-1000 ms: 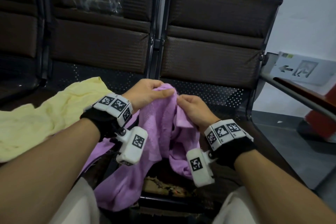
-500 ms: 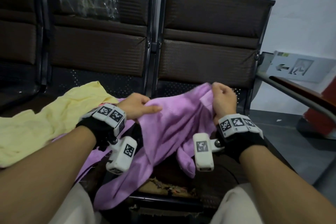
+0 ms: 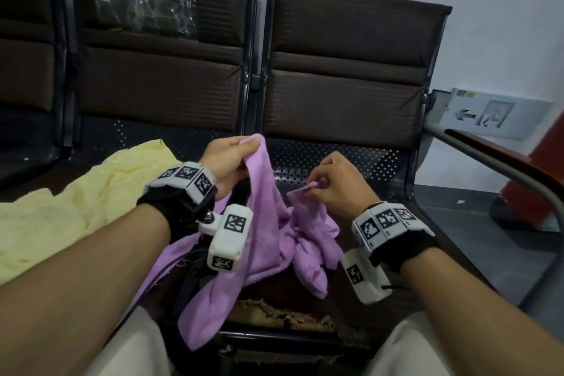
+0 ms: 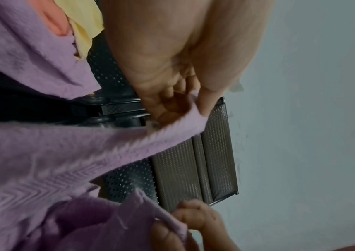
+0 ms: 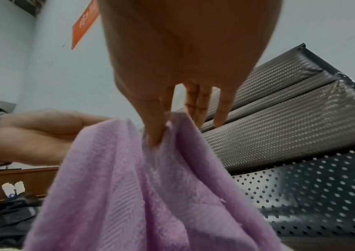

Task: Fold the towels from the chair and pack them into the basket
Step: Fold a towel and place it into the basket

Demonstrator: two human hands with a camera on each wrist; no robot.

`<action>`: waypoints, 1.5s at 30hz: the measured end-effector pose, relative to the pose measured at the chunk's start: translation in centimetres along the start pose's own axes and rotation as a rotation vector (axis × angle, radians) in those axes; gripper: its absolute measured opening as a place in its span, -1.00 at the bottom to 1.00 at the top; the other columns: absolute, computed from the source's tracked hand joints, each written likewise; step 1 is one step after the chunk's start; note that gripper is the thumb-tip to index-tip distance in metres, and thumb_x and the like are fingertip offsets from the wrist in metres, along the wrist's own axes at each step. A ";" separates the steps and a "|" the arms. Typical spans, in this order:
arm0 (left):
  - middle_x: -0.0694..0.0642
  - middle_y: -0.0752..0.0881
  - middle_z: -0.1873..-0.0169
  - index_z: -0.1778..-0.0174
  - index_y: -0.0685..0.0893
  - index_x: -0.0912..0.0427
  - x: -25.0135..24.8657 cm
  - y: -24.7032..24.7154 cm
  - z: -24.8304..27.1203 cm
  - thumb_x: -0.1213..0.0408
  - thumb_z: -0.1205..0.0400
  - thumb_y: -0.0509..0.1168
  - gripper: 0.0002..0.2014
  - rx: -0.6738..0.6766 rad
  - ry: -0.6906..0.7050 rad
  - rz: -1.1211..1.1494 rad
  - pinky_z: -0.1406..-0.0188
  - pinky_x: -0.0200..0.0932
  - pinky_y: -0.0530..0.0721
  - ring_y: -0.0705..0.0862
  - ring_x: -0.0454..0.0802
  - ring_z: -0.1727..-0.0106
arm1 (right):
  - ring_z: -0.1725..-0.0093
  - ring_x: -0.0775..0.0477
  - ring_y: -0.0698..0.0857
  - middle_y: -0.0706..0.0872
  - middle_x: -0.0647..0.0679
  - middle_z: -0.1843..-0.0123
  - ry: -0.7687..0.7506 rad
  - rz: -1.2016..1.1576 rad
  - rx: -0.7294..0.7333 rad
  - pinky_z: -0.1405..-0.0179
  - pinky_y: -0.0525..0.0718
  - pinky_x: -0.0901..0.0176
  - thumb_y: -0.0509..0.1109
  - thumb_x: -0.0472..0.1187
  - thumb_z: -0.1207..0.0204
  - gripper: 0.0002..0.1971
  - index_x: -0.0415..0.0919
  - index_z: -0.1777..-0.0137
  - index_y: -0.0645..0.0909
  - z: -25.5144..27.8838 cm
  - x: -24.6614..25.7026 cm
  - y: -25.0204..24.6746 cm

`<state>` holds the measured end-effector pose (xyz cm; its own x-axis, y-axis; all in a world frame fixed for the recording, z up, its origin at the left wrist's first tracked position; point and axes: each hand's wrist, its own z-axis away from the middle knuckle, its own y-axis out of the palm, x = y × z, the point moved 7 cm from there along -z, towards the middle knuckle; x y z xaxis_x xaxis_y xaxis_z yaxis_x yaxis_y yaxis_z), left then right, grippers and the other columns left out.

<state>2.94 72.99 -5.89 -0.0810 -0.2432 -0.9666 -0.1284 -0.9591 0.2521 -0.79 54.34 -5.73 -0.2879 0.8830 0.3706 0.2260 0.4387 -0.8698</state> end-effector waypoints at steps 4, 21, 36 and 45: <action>0.13 0.67 0.26 -0.23 0.62 0.38 0.1 -0.2 0.2 0.40 -0.69 0.19 -0.76 0.014 0.016 -0.120 0.35 -0.25 0.70 0.63 -0.08 0.31 | 0.13 0.09 0.65 0.68 0.09 0.18 -0.137 -0.243 -0.167 0.09 0.50 0.33 0.53 -0.13 -0.41 -0.94 -0.05 0.25 0.71 0.4 1.9 -2.1; 0.26 0.77 0.13 -0.08 0.72 0.33 3.3 2.3 1.1 0.17 -0.67 0.25 -0.70 0.248 -0.104 -0.202 0.03 -0.10 0.76 0.76 0.08 0.10 | 0.23 0.13 0.69 0.75 0.09 0.30 0.066 -0.499 -0.147 0.10 0.67 0.15 0.49 -0.09 -0.44 -0.88 0.06 0.31 0.67 -0.8 0.6 1.8; 0.36 0.72 0.12 -0.03 0.71 0.29 -0.2 1.1 2.6 0.49 -0.65 0.17 -0.79 0.106 0.259 -0.495 -0.13 0.30 0.63 0.66 0.19 0.10 | 0.45 0.14 0.48 0.52 0.15 0.54 -0.019 -0.482 -0.063 0.37 0.48 0.11 0.52 0.09 -0.28 -0.63 -0.10 0.48 0.46 0.6 0.8 0.2; 0.39 0.70 -0.05 0.03 0.69 0.42 -2.8 -6.6 2.5 0.36 -0.59 0.01 -0.65 -0.424 0.137 -0.327 -0.10 0.15 0.60 0.65 0.27 0.00 | 0.36 0.11 0.58 0.62 0.07 0.39 -0.051 0.189 0.480 0.32 0.51 0.17 0.42 0.29 -0.40 -0.57 -0.11 0.25 0.65 4.0 -1.1 3.3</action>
<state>1.58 80.39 -4.70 0.0289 0.0872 -0.9958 0.2862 -0.9552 -0.0753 -3.47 54.10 -10.30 -0.3307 0.9252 0.1862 -0.1703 0.1356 -0.9760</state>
